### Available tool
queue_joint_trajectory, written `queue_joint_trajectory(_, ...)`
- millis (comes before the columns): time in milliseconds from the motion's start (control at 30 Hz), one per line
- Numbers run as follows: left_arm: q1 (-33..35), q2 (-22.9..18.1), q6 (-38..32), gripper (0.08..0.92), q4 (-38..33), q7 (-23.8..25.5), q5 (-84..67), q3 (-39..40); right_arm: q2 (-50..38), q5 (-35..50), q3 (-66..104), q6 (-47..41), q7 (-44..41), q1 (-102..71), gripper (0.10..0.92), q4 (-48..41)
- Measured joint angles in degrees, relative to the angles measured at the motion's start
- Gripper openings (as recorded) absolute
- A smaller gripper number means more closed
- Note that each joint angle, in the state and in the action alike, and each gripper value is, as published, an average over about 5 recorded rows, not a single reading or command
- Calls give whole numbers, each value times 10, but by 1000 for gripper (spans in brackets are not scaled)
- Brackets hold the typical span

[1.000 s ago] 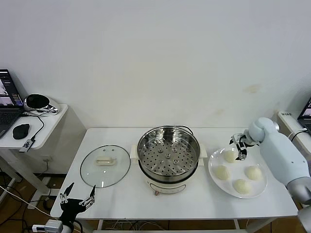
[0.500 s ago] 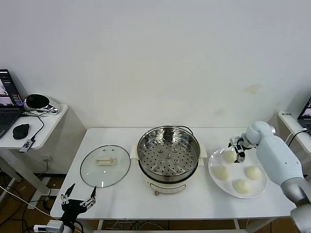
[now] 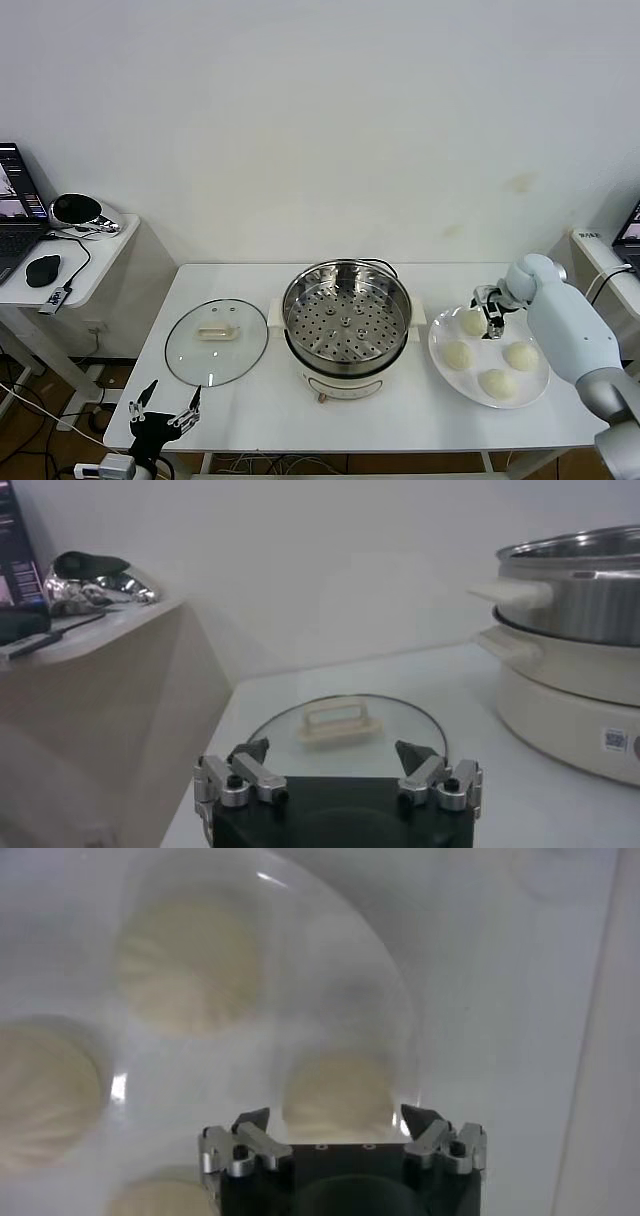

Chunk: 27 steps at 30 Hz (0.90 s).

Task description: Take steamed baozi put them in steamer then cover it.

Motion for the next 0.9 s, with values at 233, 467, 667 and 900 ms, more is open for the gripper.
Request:
queue_joint_trajectory(233, 0, -2, -1, 823, 0, -1, 3, 5, -9, 15, -7, -7, 4, 10, 636, -1)
queue_joint_trajectory(467, 1, -4, -5, 823, 2, -3, 6, 13, -26, 48, -24, -15, -5, 30, 630, 12)
queue_joint_trajectory(667, -2, -5, -5, 823, 2, -7, 9, 15, -43, 93, -59, -25, -20, 66, 619, 38)
queue_joint_trajectory(900, 0, -1, -5, 823, -3, -11, 9, 11, -39, 169, -127, -27, -53, 149, 619, 63)
